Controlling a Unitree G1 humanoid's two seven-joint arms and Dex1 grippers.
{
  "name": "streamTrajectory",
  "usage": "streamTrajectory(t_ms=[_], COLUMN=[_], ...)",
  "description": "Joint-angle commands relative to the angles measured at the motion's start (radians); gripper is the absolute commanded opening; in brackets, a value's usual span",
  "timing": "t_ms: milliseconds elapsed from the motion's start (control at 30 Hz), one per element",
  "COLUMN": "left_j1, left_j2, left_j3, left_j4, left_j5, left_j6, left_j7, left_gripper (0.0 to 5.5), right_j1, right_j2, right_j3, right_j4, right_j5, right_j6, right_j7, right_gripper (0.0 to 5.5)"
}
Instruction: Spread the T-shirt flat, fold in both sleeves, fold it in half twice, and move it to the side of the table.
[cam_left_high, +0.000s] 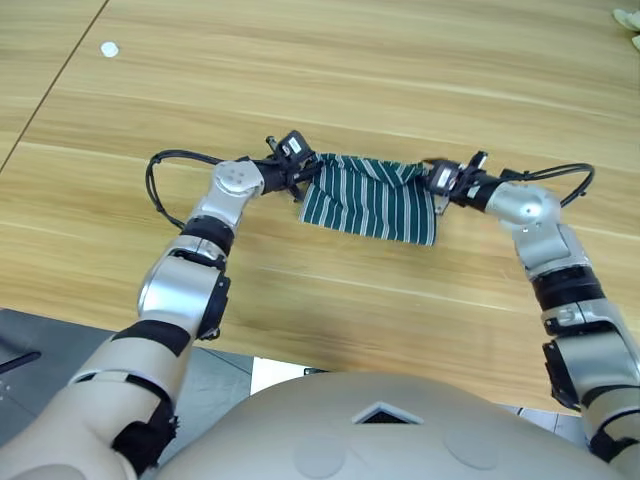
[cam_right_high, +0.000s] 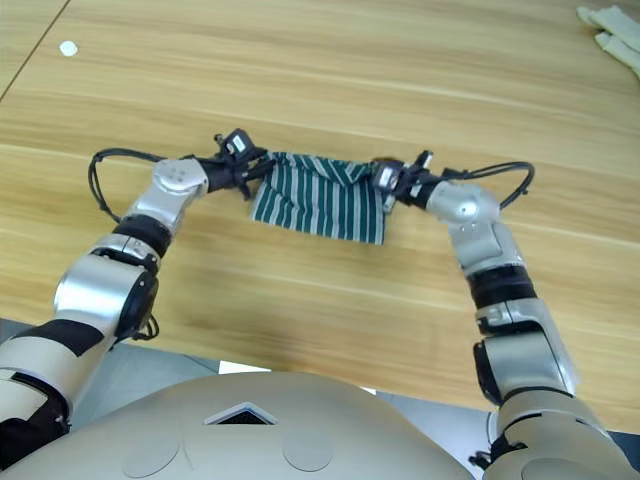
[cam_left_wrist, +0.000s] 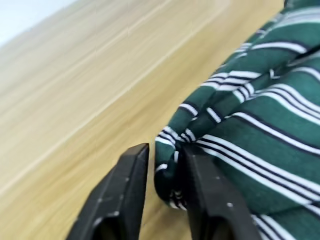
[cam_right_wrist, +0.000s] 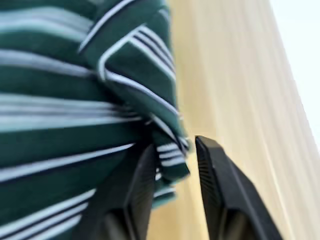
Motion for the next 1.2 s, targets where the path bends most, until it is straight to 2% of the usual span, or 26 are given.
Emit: streamTrajectory(t_ms=[33,167,267,333,400,500,600,733,867,1067,1200], left_j1=[-0.057,-0.112,-0.189,-0.213,-0.187,-0.039,0.123,0.189,0.181,0.154,0.164], left_j2=[-0.024,-0.055,-0.095,-0.102,-0.097,-0.078,-0.018,0.07,0.109,0.14,0.177], left_j3=[0.123,0.202,0.381,0.471,0.47,0.325,0.174,0.059,-0.013,-0.116,-0.265], left_j4=[0.034,0.037,0.032,0.024,-0.005,-0.121,-0.234,-0.239,-0.22,-0.203,-0.196], left_j5=[-0.109,-0.165,-0.326,-0.41,-0.405,-0.273,-0.136,0.064,0.211,0.38,0.553], left_j6=[0.082,0.095,0.064,0.047,-0.026,-0.241,-0.395,-0.457,-0.45,-0.407,-0.371], left_j7=[-0.085,-0.083,-0.026,-0.032,-0.085,-0.245,-0.344,-0.224,-0.051,0.143,0.214], left_gripper=[1.84,2.55,3.1,3.12,3.12,3.12,3.12,3.12,3.12,3.12,3.12], right_j1=[-0.137,-0.236,-0.296,-0.292,-0.263,-0.214,-0.205,-0.266,-0.329,-0.367,-0.367], right_j2=[0.075,0.115,0.151,0.175,0.187,0.185,0.179,0.188,0.226,0.267,0.286], right_j3=[-0.175,-0.275,-0.286,-0.269,-0.242,-0.186,-0.095,0.021,0.12,0.198,0.231], right_j4=[0.162,0.334,0.466,0.467,0.395,0.239,0.177,0.266,0.386,0.49,0.506], right_j5=[0.224,0.329,0.314,0.304,0.302,0.274,0.174,-0.005,-0.15,-0.246,-0.266], right_j6=[0.118,0.174,0.142,0.073,-0.018,-0.168,-0.24,-0.244,-0.202,-0.174,-0.185], right_j7=[0.02,-0.013,-0.088,-0.078,-0.023,0.029,0.031,-0.053,-0.15,-0.231,-0.235], right_gripper=[1.93,2.7,3.3,3.67,4.0,4.54,4.6,4.6,4.6,4.6,4.6])
